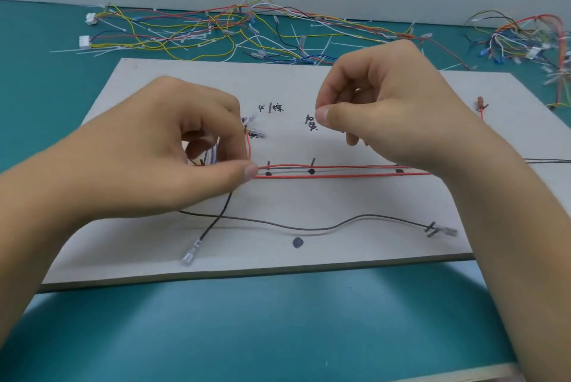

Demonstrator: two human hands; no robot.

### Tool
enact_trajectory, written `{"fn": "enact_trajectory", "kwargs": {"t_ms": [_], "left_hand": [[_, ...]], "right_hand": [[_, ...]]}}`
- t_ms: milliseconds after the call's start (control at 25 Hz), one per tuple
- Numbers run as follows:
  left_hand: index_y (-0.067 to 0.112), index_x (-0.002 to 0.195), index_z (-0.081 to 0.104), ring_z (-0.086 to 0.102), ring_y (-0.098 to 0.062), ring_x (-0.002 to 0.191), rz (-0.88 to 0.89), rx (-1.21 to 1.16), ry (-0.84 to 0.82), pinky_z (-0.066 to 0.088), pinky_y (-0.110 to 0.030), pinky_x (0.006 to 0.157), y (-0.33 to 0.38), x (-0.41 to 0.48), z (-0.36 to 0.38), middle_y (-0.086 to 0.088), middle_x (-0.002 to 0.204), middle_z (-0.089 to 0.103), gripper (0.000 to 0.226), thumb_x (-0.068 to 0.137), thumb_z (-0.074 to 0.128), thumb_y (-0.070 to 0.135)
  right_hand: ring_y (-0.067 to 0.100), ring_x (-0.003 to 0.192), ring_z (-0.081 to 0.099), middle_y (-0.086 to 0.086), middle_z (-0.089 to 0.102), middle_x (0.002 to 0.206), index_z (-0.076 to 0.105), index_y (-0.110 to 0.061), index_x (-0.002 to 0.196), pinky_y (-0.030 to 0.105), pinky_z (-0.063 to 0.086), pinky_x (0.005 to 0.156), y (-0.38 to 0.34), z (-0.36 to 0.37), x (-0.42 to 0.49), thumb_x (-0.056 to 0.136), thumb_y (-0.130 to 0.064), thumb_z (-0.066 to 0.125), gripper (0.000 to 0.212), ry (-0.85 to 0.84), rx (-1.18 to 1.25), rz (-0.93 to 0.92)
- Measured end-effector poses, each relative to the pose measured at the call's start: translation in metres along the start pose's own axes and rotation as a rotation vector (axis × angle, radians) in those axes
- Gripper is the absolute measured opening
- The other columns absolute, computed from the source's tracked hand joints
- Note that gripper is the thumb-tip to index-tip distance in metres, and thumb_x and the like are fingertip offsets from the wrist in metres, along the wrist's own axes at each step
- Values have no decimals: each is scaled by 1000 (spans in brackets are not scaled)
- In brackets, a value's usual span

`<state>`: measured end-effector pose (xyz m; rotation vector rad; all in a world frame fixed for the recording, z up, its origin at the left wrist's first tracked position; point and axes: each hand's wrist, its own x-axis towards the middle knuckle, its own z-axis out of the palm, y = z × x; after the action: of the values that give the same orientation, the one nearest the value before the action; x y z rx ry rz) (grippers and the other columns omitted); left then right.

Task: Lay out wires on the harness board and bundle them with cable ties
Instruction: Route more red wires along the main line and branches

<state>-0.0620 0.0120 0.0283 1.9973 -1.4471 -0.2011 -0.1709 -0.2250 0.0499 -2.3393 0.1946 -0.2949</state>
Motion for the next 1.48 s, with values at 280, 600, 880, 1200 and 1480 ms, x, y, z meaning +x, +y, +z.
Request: {"fn": "enact_trajectory", "kwargs": {"t_ms": [280,600,880,1200,1480], "left_hand": [[35,85,76,58,-12,71,80,-36,-176,42,-19,61,26,1,20,13,78,61,31,73,77,64],[33,86,70,65,-11,73,-3,-40,-360,52,-30,61,30,1,38,11,76,68,16,82,68,48],[31,74,67,64,-9,68,-33,-22,-355,47,-19,56,31,-1,31,13,71,65,10,78,66,40],[29,73,70,63,-20,62,-59,-71,-263,53,-35,58,23,-1,16,6,67,66,28,75,66,57],[41,83,70,58,-16,67,-179,137,-50,52,-38,58,-18,-2,-16,14,77,64,26,69,65,63]], "right_hand": [[14,60,65,-8,68,64,72,-21,74,31,55,61,4,1,2,83,-13,74,12,-30,-70,-5],[11,56,61,-7,67,62,72,-19,76,34,56,60,5,6,1,84,-11,73,11,-97,-101,-43],[9,57,62,-6,68,65,73,-19,76,36,58,62,6,6,2,84,-12,73,10,-90,-104,-44],[3,51,55,-10,63,59,71,-20,77,15,41,51,7,14,1,85,-10,70,13,-149,-105,-60],[-4,61,59,-20,66,66,70,-26,72,7,41,51,9,19,-3,81,-27,75,10,-225,-271,4]]}}
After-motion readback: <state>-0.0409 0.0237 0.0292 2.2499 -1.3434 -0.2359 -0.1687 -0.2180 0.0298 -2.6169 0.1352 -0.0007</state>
